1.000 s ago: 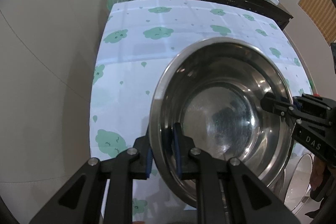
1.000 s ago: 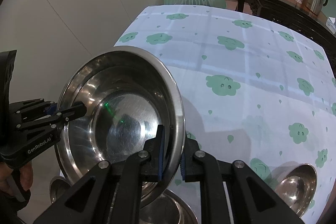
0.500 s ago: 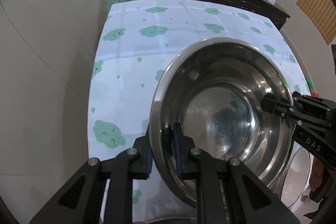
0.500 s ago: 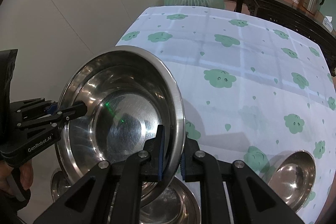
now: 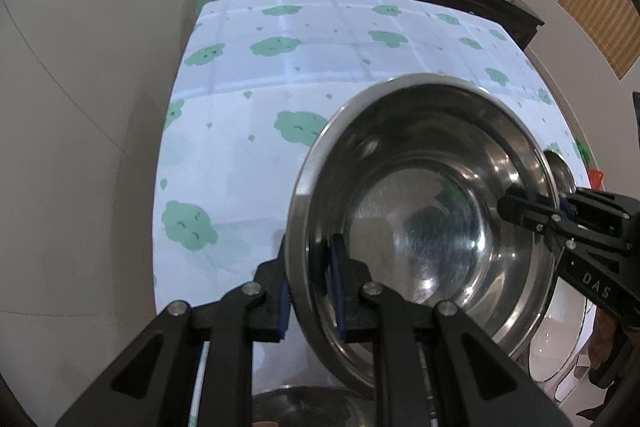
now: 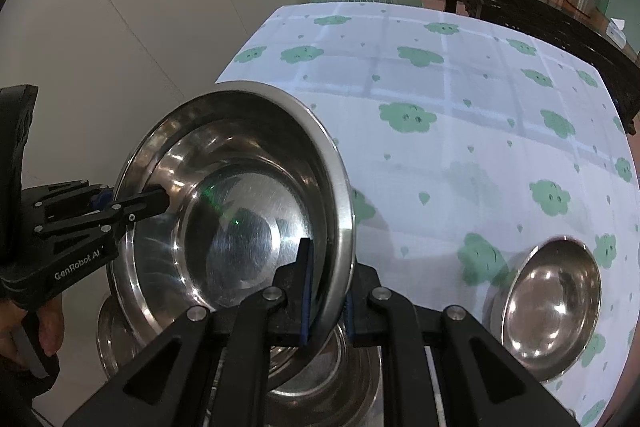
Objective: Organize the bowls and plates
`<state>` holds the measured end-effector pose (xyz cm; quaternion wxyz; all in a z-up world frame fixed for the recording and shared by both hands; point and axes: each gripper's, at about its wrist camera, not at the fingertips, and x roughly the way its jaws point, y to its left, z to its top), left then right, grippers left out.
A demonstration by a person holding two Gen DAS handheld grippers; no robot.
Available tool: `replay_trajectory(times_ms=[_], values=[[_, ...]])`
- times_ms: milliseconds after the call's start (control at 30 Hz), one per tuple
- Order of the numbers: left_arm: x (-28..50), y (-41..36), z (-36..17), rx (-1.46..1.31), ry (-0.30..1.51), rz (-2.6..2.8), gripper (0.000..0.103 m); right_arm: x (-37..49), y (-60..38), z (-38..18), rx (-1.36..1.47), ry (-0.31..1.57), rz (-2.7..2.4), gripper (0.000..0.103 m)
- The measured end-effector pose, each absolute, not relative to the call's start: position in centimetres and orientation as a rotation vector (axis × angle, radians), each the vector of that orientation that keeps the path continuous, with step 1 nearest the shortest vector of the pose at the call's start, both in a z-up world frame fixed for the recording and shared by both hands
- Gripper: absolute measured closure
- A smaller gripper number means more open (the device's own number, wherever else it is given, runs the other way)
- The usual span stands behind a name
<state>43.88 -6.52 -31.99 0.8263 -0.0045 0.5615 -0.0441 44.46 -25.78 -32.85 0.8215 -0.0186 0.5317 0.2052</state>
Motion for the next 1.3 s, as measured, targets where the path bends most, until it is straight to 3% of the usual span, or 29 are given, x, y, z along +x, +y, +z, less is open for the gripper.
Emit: replay_trajectory(times_ms=[1300], values=[[38.7, -10.5, -35.5, 0.004, 1.257, -0.119, 0.088, 38.2, -28.9, -35.8, -0.07, 1.197, 0.406, 0.088]])
